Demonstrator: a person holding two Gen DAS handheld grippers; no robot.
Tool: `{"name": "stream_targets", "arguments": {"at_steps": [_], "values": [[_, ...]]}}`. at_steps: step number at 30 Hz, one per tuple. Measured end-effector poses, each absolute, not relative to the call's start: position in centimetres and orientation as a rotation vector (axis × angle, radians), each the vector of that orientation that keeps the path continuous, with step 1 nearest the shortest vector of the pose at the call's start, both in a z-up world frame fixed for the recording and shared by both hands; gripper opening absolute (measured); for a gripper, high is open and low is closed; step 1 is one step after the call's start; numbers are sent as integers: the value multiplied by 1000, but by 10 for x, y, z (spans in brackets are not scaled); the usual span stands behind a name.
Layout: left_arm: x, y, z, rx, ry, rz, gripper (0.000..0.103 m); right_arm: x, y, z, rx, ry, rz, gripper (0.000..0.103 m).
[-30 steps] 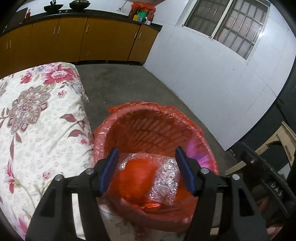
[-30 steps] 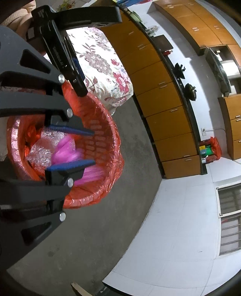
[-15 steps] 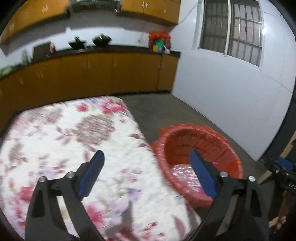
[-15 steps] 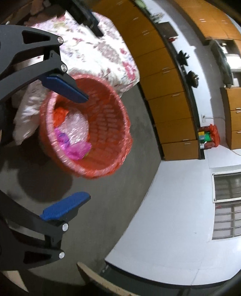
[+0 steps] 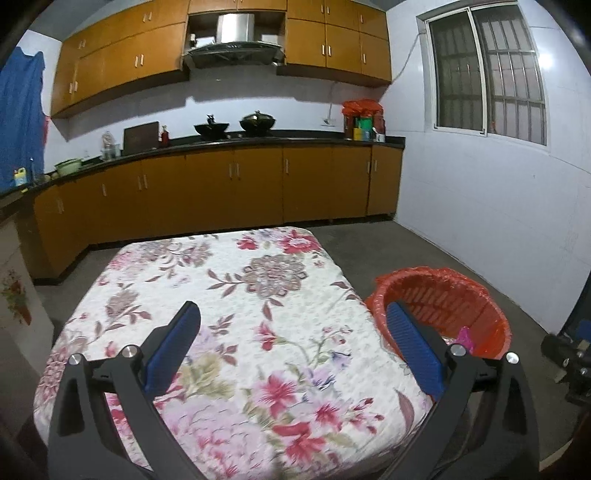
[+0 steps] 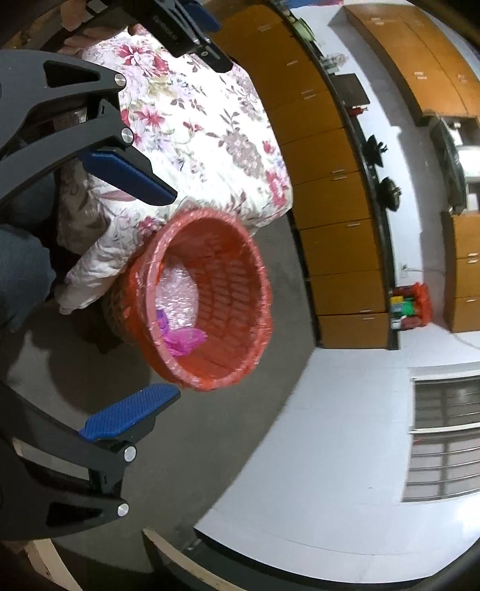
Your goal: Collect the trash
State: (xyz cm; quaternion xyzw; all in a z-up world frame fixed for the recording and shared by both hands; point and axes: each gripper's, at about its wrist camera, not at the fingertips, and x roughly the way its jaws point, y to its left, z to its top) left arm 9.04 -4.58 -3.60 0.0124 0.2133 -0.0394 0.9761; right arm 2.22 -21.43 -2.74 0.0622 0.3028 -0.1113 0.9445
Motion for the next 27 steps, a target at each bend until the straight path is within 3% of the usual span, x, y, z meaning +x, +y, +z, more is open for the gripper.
{"name": "stream_targets", "arguments": {"at_steps": [10,27], "values": [[55,-28,-23,25,384,-4,99,4,-187,-2,59,483,-249,96],[17,-11,-17,15,356,79,99,-14,-150,-1,18,459,-229,96]]}}
